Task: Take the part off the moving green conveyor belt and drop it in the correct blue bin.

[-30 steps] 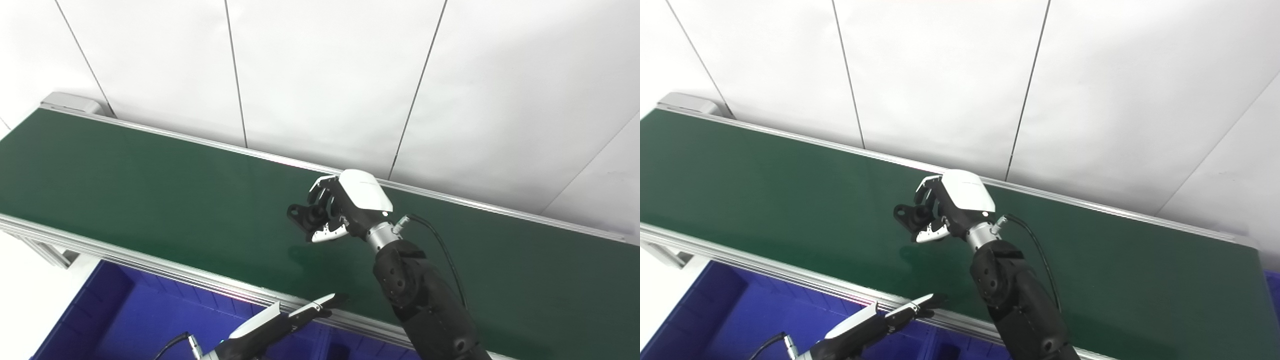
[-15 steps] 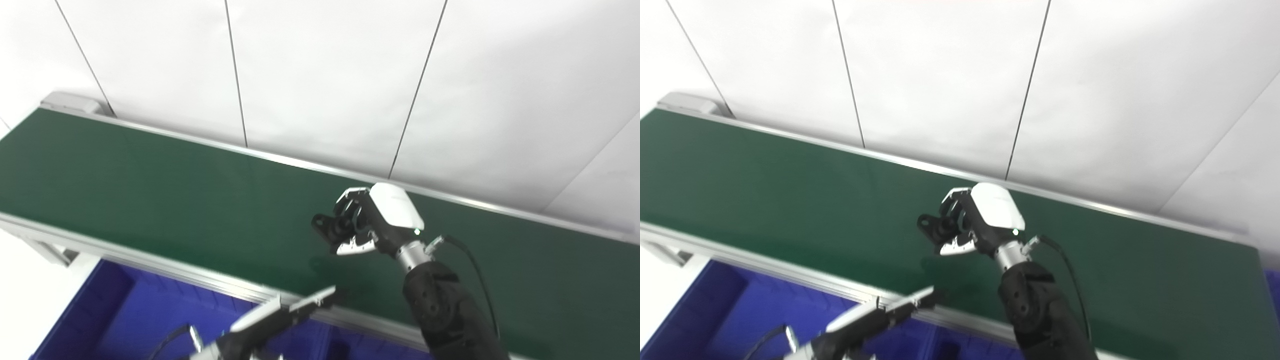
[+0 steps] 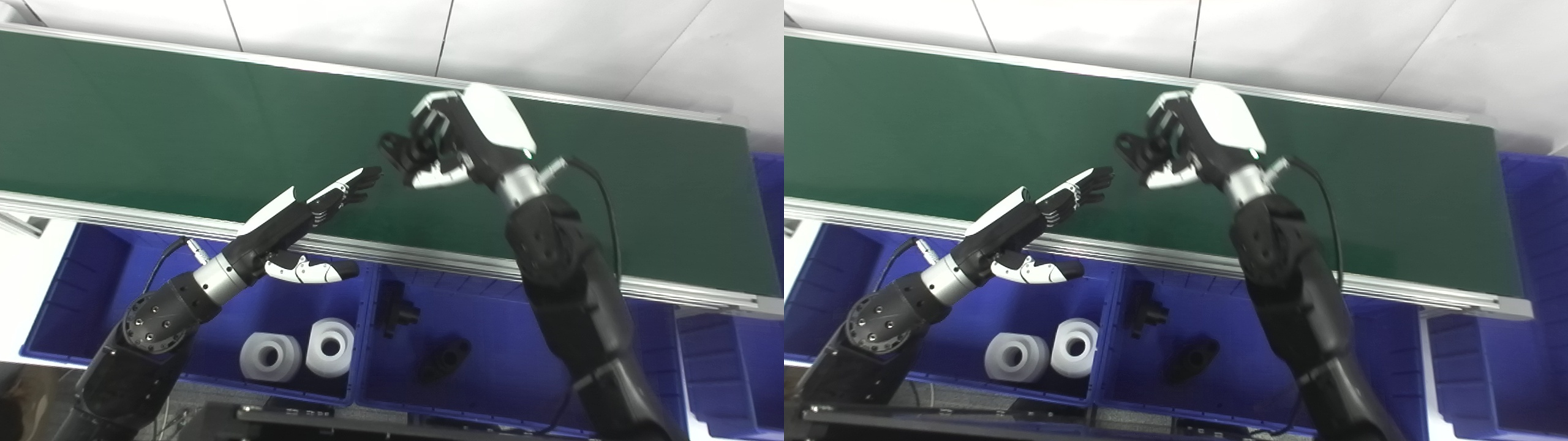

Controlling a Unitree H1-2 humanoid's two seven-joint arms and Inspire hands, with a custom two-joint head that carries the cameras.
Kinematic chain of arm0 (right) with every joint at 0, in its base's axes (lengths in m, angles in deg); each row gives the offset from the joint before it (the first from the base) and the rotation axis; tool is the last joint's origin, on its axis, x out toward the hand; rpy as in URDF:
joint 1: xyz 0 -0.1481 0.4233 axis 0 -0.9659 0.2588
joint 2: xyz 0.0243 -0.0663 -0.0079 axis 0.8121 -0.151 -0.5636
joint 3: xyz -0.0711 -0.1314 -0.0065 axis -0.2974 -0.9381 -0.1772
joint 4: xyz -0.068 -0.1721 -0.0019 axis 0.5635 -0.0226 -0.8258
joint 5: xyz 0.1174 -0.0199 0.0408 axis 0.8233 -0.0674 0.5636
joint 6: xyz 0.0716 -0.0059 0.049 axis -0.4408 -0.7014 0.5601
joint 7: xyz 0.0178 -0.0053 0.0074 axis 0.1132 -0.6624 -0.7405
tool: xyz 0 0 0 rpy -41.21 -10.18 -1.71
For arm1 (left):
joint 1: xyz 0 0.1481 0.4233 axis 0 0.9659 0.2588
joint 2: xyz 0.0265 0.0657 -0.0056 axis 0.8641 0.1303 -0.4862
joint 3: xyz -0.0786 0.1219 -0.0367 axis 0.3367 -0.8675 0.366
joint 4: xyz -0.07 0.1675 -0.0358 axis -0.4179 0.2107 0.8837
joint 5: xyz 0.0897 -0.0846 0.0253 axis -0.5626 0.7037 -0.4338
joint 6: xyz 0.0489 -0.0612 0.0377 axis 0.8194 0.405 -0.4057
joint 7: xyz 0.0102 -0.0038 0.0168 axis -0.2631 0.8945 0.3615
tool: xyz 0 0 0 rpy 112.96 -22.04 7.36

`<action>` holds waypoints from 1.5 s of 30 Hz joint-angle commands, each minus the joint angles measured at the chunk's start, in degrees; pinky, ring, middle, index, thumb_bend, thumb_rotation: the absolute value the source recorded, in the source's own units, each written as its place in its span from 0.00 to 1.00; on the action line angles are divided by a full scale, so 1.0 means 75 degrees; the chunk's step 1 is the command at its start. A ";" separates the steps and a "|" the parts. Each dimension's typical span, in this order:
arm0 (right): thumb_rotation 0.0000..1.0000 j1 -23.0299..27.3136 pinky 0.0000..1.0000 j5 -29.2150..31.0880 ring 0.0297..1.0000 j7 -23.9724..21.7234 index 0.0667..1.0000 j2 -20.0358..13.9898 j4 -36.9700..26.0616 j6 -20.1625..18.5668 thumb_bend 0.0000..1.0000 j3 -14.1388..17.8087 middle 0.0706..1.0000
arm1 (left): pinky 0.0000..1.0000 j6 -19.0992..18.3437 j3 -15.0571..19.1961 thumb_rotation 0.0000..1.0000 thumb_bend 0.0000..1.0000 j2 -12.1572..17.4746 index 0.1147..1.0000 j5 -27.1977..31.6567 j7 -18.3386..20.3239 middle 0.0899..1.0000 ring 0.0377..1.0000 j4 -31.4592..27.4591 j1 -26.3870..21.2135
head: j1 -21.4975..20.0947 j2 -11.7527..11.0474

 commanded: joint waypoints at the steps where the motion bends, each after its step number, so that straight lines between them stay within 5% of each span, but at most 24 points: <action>1: 0.00 -0.0208 0.33 -0.0144 0.35 0.0118 0.51 -0.0034 -0.0488 0.0105 0.51 0.0032 0.42 | 0.94 0.0025 0.0088 0.44 0.38 0.0058 0.99 0.0167 0.0020 1.00 0.98 -0.0202 -0.0097 | 0.0057 0.0016; 9: 0.00 -0.0885 0.45 -0.0282 0.41 0.0347 0.43 -0.0129 -0.0691 0.0396 0.51 0.0042 0.51 | 0.92 -0.0042 0.0172 0.45 0.40 0.0081 0.98 0.0117 0.0062 1.00 0.97 -0.0202 -0.0182 | 0.0064 0.0002; 14: 0.00 -0.0991 0.39 -0.0541 0.36 0.0264 0.49 -0.0163 -0.0829 0.0354 0.51 -0.0076 0.46 | 0.93 -0.0058 0.0194 0.43 0.39 0.0060 0.98 0.0186 0.0114 1.00 0.98 -0.0179 -0.0204 | 0.0086 0.0014; 29: 0.00 -0.2320 0.34 -0.1269 0.35 -0.0905 0.51 0.0112 -0.1946 0.0072 0.51 -0.0414 0.42 | 0.93 -0.0154 0.0282 0.38 0.35 0.0120 0.99 0.0257 0.0223 1.00 0.98 -0.0259 -0.0260 | 0.0102 0.0098; 33: 0.00 -0.2763 0.41 -0.1568 0.40 -0.1154 0.44 0.0144 -0.2170 0.0134 0.52 -0.0477 0.47 | 0.94 -0.0167 0.0319 0.38 0.36 0.0123 0.99 0.0286 0.0238 1.00 0.99 -0.0243 -0.0260 | 0.0069 0.0095; 41: 0.00 -0.3231 0.38 -0.1694 0.37 -0.1277 0.50 0.0265 -0.1863 0.0057 0.51 -0.0313 0.45 | 0.94 -0.0232 0.0351 0.37 0.36 0.0144 0.99 0.0328 0.0289 1.00 0.99 -0.0327 -0.0239 | 0.0146 0.0097; 45: 0.00 -0.3325 0.37 -0.2170 0.36 -0.1915 0.49 0.0318 -0.1714 -0.0089 0.51 -0.0483 0.45 | 0.94 -0.0260 0.0368 0.36 0.35 0.0157 0.99 0.0369 0.0319 1.00 0.99 -0.0379 -0.0214 | 0.0181 0.0108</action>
